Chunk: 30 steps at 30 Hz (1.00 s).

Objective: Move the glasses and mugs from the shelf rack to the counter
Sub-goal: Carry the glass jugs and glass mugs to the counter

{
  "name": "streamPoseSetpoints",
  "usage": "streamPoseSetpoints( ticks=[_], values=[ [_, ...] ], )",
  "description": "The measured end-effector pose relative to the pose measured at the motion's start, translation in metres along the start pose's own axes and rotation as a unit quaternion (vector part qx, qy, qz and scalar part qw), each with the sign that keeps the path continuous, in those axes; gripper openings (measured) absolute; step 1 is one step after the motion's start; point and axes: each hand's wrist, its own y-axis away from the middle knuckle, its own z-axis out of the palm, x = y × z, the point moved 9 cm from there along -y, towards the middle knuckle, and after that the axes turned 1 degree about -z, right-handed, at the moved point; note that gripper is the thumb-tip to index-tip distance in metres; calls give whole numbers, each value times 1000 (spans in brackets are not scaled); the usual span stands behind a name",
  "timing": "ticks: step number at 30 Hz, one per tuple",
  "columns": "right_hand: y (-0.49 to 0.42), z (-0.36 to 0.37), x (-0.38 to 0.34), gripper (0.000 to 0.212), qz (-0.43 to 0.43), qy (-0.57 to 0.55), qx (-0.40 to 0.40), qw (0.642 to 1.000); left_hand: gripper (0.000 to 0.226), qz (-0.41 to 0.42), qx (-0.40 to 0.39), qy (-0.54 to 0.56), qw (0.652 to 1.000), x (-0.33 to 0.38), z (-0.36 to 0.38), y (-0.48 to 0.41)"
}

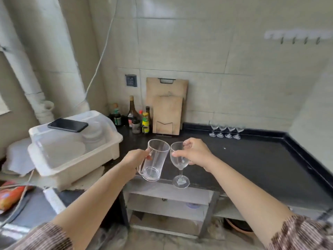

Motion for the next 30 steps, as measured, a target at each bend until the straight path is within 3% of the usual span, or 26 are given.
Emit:
streamPoseSetpoints(
  ticks=[4, 7, 9, 15, 30],
  values=[
    [-55, -53, 45, 55, 32, 7, 41, 999, 25, -3, -77, -48, 996, 29, 81, -58],
    [-87, -90, 79, 58, 61, 9, 80, 995, 8, -24, -125, 13, 992, 42, 134, -97],
    [-106, -113, 101, 58, 81, 10, 107, 991, 17, -24, -145, -24, 989, 47, 170, -121],
    [-158, -173, 161, 59, 116, 33, 150, 981, 29, -110, -144, 51, 982, 39, 271, -172],
    [-334, -325, 320, 63, 162, 28, 171, 971, 24, -148, -79, 125, 978, 61, 468, -294]
  ],
)
